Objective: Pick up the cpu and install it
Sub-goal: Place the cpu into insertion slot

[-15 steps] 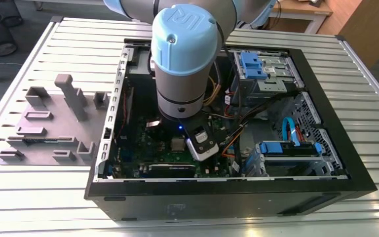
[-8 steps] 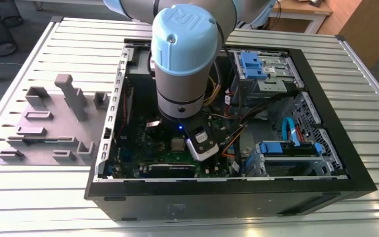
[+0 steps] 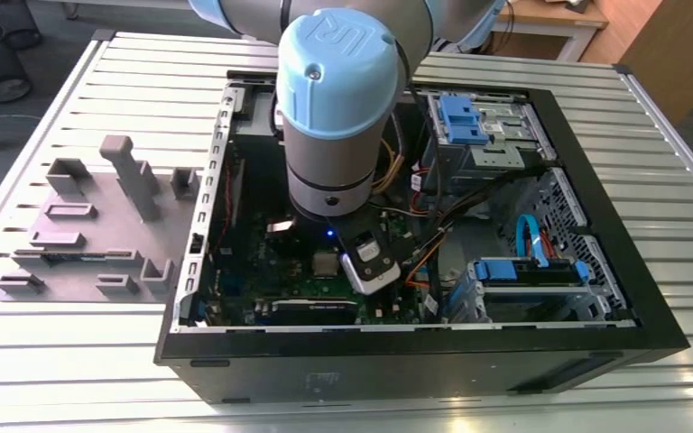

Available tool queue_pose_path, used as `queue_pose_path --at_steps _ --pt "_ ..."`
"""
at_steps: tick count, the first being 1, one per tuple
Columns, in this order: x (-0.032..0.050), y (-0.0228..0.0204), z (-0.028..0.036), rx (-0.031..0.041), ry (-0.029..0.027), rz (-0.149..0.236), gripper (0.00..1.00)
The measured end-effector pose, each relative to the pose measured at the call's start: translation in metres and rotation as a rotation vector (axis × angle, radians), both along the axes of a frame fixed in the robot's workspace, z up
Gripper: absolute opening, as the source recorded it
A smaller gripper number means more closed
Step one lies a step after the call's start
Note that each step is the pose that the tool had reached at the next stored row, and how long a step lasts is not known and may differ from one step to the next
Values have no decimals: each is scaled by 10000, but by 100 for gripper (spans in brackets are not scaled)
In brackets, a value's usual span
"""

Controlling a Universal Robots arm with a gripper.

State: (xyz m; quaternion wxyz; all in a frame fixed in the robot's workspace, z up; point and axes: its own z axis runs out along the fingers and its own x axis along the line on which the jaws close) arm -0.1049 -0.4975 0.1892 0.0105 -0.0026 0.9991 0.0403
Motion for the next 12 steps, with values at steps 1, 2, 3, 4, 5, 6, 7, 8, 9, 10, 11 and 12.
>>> queue_pose_path --at_steps 1,2,3,4,5,6,7,8,9,10,11,12 --pt "0 0 0 -1 1 0 52" --pt "0 -1 1 -2 1 0 52" --pt "0 0 1 -1 1 0 52" --pt "0 0 1 -2 2 -1 52" --pt "0 -1 2 -3 2 -1 52" --pt "-1 -2 9 -7 4 -1 52" --pt "-1 -2 23 -7 4 -1 52" --pt "-1 -1 38 -5 3 -1 52" --pt "0 -1 48 -3 2 -1 52" --pt "0 0 51 -2 1 -1 52" --pt "0 0 51 0 0 -1 52" --pt "0 0 53 0 0 -1 52"
